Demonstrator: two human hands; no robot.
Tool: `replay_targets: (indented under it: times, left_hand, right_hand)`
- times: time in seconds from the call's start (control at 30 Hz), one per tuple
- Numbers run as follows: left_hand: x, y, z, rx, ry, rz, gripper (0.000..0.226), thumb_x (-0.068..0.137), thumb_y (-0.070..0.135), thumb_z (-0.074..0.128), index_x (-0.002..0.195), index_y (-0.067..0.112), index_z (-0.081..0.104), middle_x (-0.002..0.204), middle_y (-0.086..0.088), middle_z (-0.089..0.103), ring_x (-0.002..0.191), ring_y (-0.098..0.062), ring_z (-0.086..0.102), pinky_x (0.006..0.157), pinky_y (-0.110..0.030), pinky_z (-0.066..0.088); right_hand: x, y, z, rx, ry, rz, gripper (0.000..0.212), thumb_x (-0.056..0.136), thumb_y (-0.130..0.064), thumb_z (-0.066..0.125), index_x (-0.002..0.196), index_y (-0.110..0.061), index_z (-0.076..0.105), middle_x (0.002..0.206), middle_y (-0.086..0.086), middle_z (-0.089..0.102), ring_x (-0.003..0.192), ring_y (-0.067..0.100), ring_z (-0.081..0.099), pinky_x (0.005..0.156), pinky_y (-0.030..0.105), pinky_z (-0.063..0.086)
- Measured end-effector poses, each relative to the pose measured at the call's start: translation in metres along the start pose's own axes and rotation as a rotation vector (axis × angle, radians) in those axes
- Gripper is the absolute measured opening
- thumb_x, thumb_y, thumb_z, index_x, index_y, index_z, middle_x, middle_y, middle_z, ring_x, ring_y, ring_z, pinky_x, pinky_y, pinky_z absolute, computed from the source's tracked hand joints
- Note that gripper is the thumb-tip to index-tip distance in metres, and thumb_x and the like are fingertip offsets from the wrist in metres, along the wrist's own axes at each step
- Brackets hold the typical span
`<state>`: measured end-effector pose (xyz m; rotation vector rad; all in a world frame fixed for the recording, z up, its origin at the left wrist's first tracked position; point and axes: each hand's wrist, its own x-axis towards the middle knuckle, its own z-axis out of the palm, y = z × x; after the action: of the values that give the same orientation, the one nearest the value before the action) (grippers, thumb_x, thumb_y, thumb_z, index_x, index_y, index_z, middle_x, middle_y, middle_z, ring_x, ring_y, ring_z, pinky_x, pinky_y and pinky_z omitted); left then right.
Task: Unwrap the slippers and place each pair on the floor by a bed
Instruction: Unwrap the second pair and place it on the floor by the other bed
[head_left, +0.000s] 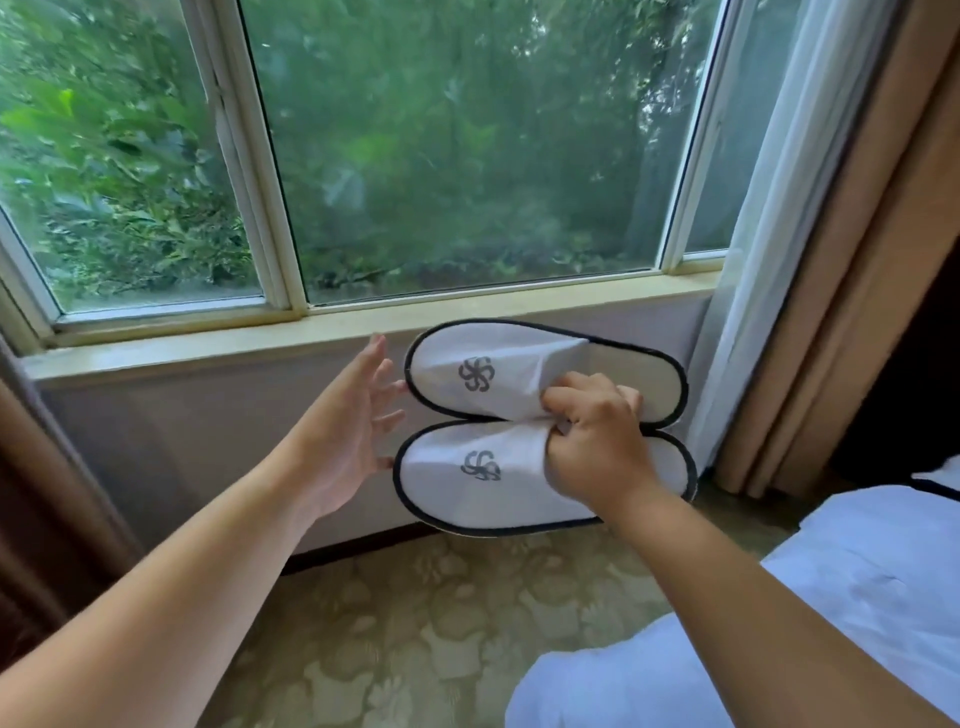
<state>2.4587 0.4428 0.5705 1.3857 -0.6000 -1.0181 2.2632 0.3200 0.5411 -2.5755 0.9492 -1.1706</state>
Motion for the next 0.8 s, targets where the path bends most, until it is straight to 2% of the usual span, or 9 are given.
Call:
replay_targets:
  times: [0.13,0.33,0.53,0.7,0.8]
  left_hand:
    - [0.047,0.001,-0.005,0.019,-0.038,-0.017,0.1,0.062,0.083,0.049,0.148,0.035,0.034,0.149,0.005,0.042,0.137,-0.024,0.036,0.106,-0.064,0.03]
    - [0.137,0.01,-0.002,0.043,-0.061,-0.03,0.102,0.062,0.082,0.051,0.149,0.033,0.032,0.149,0.005,0.041,0.139,-0.024,0.034,0.107,-0.064,0.028]
    - [0.224,0.035,0.005,0.087,-0.031,-0.02,0.098,0.064,0.082,0.049,0.147,0.032,0.035,0.152,0.005,0.038,0.141,-0.024,0.031,0.108,-0.061,0.029]
    - [0.286,0.057,0.008,0.103,0.015,0.009,0.102,0.065,0.085,0.049,0.15,0.032,0.029,0.148,0.005,0.042,0.138,-0.023,0.034,0.107,-0.062,0.029]
    - [0.321,0.066,0.014,0.081,0.003,0.002,0.101,0.065,0.084,0.05,0.151,0.034,0.028,0.145,0.008,0.043,0.138,-0.023,0.034,0.101,-0.057,0.036]
  right_hand:
    - [0.023,0.022,0.028,-0.043,-0.056,0.048,0.022,0.07,0.006,0.059,0.065,-0.014,0.062,0.068,-0.004,0.051,0.075,0.023,0.046,0.078,0.037,0.029]
    - [0.078,0.069,0.076,-0.047,-0.068,0.065,0.02,0.073,0.004,0.06,0.071,-0.014,0.068,0.071,-0.003,0.054,0.077,0.021,0.046,0.078,0.036,0.027]
    - [0.158,0.12,0.127,-0.013,-0.057,0.07,0.017,0.068,0.009,0.057,0.066,-0.007,0.063,0.07,0.002,0.054,0.075,0.025,0.047,0.075,0.036,0.026]
    - [0.221,0.146,0.151,0.009,-0.03,0.021,0.019,0.067,0.009,0.057,0.061,-0.009,0.058,0.067,0.0,0.05,0.072,0.024,0.044,0.071,0.033,0.021]
    - [0.247,0.165,0.157,0.022,-0.012,0.01,0.025,0.064,0.009,0.057,0.057,-0.013,0.049,0.064,-0.002,0.045,0.07,0.023,0.043,0.071,0.034,0.021]
